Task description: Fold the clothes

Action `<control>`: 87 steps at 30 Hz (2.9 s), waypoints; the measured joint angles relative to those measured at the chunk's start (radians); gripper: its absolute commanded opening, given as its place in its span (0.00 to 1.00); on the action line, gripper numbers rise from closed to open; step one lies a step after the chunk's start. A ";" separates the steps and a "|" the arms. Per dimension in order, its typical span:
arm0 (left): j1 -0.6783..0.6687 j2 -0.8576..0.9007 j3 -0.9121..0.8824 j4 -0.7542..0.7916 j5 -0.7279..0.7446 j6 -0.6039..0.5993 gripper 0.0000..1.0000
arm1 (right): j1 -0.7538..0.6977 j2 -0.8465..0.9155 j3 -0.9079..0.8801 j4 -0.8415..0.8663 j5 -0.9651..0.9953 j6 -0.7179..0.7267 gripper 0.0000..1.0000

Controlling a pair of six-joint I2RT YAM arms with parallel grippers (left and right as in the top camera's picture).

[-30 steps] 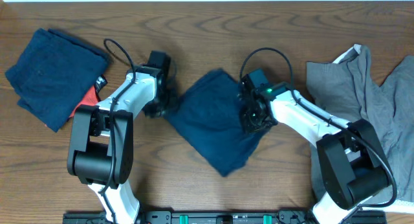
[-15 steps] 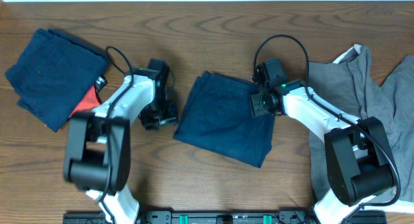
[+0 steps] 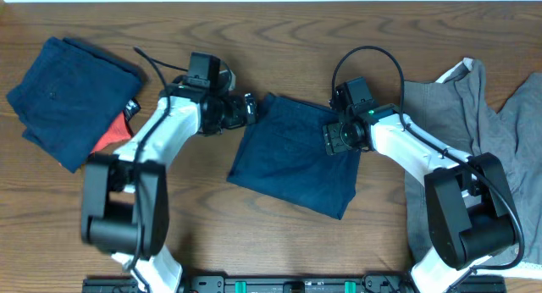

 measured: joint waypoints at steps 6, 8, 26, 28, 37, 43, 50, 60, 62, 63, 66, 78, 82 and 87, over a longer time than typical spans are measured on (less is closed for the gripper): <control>-0.030 0.085 0.008 0.046 0.105 0.003 1.00 | 0.000 0.000 0.000 -0.003 -0.003 0.000 0.75; -0.046 0.095 0.018 0.049 0.128 0.002 0.87 | 0.000 0.000 0.000 -0.004 -0.004 0.000 0.75; 0.041 0.078 0.026 -0.058 0.082 0.025 0.06 | -0.011 -0.079 0.023 -0.154 -0.021 0.000 0.80; 0.121 0.024 0.036 -0.075 0.035 0.027 0.06 | -0.026 -0.122 0.025 -0.164 -0.022 0.000 0.81; 0.498 -0.283 0.138 0.061 -0.135 0.029 0.06 | -0.058 -0.248 0.035 -0.182 -0.018 0.000 0.83; 0.726 -0.355 0.143 0.121 -0.163 0.029 0.11 | -0.058 -0.248 0.035 -0.187 -0.018 0.000 0.82; 0.873 -0.293 0.143 0.084 -0.167 0.037 0.40 | -0.058 -0.248 0.035 -0.202 -0.018 0.000 0.82; 0.910 -0.244 0.142 0.081 -0.160 0.017 0.90 | -0.058 -0.248 0.035 -0.220 -0.018 0.000 0.84; 0.908 -0.244 0.142 0.082 -0.137 0.009 0.90 | -0.058 -0.248 0.035 -0.220 -0.018 0.001 0.86; 0.904 -0.244 0.142 0.082 -0.125 0.005 0.90 | -0.058 -0.248 0.035 -0.219 -0.018 0.000 0.87; 0.861 -0.244 0.142 0.082 -0.097 -0.002 0.92 | -0.058 -0.248 0.035 -0.207 -0.024 0.000 0.88; 0.321 -0.228 0.142 -0.052 -0.174 0.090 0.98 | -0.074 -0.248 0.035 -0.116 -0.085 0.025 0.95; 0.170 -0.190 0.142 -0.231 -0.237 0.113 0.98 | -0.142 -0.248 0.036 -0.131 -0.092 0.032 0.99; 0.108 -0.171 0.139 -0.528 -0.272 0.127 0.98 | -0.265 -0.248 0.038 -0.266 -0.093 0.032 0.99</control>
